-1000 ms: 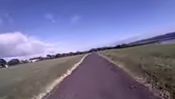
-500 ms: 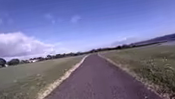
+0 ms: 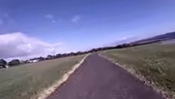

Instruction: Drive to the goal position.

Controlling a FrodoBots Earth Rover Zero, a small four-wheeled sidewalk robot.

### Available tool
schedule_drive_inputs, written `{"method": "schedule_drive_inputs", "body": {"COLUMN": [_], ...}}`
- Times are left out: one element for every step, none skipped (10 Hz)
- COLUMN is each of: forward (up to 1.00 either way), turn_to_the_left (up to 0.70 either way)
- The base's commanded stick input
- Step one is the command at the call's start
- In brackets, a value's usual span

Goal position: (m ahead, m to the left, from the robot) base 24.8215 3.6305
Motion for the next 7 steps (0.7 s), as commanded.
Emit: {"method": "schedule_drive_inputs", "body": {"forward": [0.70,0.70,0.70,0.70,0.70,0.70,0.70], "turn_to_the_left": [-0.13,-0.14,0.00,0.00,0.00,0.00,0.00]}}
